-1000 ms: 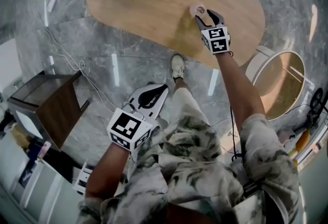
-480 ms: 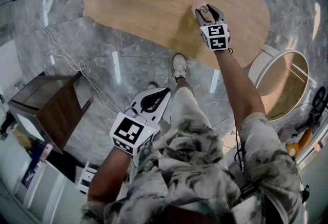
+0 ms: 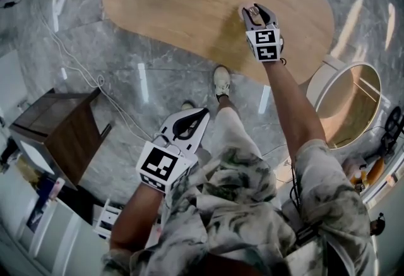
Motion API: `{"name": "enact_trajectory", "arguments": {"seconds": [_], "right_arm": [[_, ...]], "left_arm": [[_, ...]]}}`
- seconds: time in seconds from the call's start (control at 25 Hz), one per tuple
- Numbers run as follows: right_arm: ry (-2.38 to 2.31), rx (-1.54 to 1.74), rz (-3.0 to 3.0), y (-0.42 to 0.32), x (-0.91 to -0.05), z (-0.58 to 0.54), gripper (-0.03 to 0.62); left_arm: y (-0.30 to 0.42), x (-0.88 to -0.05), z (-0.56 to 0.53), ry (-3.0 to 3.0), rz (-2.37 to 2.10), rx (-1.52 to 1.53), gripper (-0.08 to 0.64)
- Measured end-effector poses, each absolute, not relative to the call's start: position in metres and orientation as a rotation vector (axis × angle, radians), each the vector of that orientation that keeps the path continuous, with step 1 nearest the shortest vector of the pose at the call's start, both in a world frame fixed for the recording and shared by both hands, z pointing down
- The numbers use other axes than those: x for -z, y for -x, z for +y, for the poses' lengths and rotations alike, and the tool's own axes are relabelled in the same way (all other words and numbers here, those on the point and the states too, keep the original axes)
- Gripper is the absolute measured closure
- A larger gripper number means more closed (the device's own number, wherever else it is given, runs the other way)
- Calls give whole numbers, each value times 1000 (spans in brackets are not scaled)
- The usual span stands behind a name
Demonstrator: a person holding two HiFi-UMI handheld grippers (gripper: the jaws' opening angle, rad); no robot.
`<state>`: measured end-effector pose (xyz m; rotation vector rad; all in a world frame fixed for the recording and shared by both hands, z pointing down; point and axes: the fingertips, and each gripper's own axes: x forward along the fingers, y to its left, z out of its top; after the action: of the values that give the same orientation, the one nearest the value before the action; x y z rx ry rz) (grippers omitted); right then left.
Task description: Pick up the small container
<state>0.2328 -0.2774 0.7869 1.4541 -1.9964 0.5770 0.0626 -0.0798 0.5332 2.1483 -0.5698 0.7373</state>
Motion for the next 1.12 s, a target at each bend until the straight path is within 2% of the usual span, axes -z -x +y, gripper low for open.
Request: {"name": "enact_trajectory", "arguments": {"seconds": [0.56,1.12], "right_arm": [[-1440,-620,-1978,-232,-784,-278,439],[-1425,-621,-2027,-231,-722,-280,439]], "left_arm": [[-51,-532,-80,-2147,-598,-733,538],[-48,-515,-75,-2194,-587,-695,537]]}}
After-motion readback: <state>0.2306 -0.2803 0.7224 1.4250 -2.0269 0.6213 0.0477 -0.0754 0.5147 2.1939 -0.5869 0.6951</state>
